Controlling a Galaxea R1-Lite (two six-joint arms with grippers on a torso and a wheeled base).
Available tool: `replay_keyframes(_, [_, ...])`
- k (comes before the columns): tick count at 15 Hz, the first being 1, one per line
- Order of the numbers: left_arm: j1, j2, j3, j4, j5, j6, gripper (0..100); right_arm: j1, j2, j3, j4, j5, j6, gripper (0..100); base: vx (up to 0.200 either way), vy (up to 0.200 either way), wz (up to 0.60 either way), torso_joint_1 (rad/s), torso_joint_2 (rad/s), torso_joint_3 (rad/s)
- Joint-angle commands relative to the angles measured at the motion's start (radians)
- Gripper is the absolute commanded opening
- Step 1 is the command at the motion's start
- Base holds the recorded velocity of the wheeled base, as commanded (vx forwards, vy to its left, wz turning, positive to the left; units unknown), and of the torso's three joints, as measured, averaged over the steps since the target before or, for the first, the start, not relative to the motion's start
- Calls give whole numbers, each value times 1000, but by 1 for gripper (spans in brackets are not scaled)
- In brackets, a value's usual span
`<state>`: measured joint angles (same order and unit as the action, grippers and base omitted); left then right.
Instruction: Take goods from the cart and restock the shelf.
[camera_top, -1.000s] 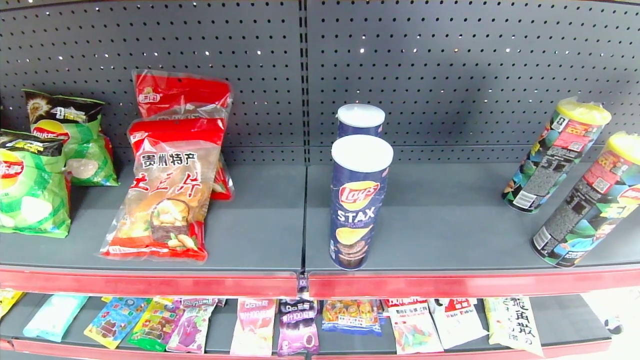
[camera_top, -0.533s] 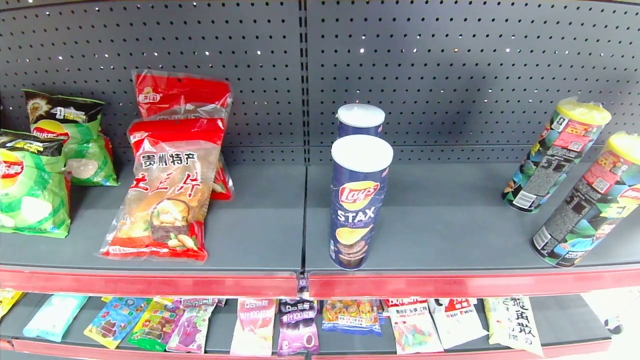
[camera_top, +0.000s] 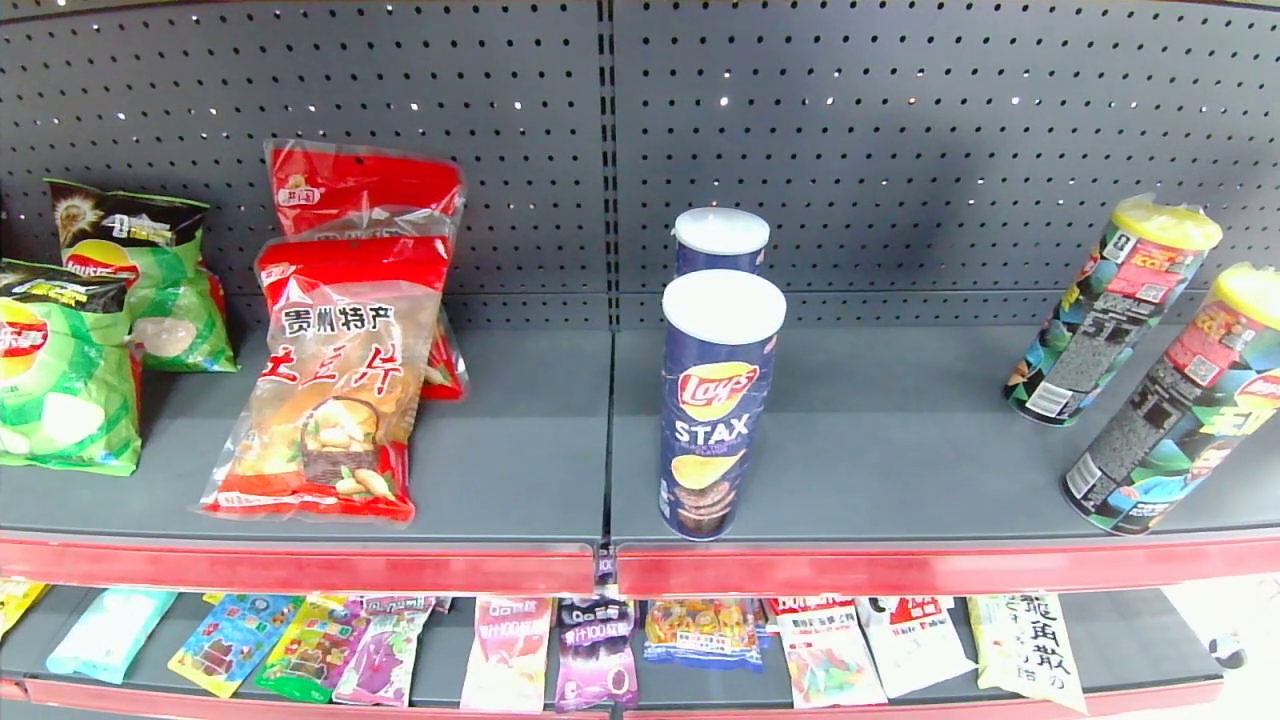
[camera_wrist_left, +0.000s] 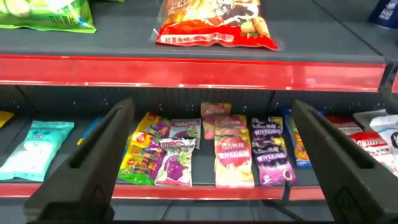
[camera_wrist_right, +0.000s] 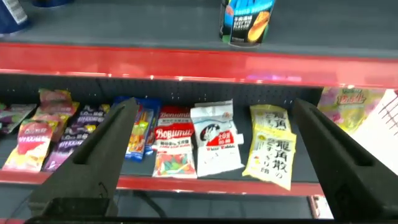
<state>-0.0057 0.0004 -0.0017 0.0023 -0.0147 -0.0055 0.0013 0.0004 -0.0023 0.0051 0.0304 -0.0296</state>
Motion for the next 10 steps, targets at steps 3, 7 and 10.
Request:
replay_keyframes(3, [0,0,0,1,1,6,100,0,0,1,-1,0,27,100,0,0,0,0,0,0])
replay_keyframes(7, [0,0,0,1,-1,6,100,0,0,2,-1,-1,27,100,-100,0,0,2,2,1])
replay_keyframes(10, [1,0,0,1,-1,6,100,0,0,1,-1,-1,27,100,-200,0,0,7,4,6])
